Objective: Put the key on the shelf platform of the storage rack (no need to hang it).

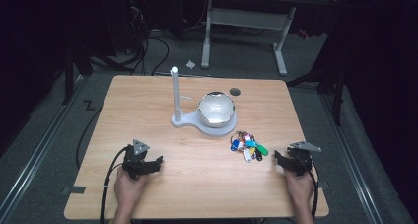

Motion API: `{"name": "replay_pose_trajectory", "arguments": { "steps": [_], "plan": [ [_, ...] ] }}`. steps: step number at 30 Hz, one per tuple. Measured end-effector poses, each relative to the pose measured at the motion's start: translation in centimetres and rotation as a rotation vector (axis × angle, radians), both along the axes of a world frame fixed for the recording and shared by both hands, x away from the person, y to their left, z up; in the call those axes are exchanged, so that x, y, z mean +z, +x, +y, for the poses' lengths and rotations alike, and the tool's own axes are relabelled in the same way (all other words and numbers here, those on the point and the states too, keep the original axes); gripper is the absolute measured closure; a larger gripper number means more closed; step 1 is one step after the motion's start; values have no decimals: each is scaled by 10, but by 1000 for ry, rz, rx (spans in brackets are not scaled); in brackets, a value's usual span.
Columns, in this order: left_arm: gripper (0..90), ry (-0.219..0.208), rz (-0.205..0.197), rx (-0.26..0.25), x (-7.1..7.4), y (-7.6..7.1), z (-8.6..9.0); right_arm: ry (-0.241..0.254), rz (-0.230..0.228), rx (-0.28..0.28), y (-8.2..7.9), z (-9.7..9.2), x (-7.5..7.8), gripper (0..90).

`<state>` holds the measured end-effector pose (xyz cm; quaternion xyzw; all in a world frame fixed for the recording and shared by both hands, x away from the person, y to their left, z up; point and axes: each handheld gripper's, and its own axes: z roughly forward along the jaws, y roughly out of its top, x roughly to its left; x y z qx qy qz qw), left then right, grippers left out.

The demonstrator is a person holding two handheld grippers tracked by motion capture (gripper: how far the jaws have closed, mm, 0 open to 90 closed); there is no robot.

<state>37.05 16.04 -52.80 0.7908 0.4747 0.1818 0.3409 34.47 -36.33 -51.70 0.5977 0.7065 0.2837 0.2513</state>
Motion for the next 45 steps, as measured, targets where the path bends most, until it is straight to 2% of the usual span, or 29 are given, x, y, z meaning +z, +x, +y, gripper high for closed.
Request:
{"name": "replay_pose_trajectory", "arguments": {
  "steps": [29, 34, 40, 45],
  "plan": [
    [219, 1, 1, -1, 0, 0, 0, -4, 1, -2, -1, 2, 0, 431],
    [219, 1, 1, -1, 0, 0, 0, 1, 1, 5, -1, 2, 1, 470],
    [218, 1, 1, -1, 0, 0, 0, 11, 27, 12, -1, 3, 4, 503],
    [219, 1, 1, -1, 0, 0, 0, 19, 20, 29, -2, 5, 5, 506]
  ]
}}
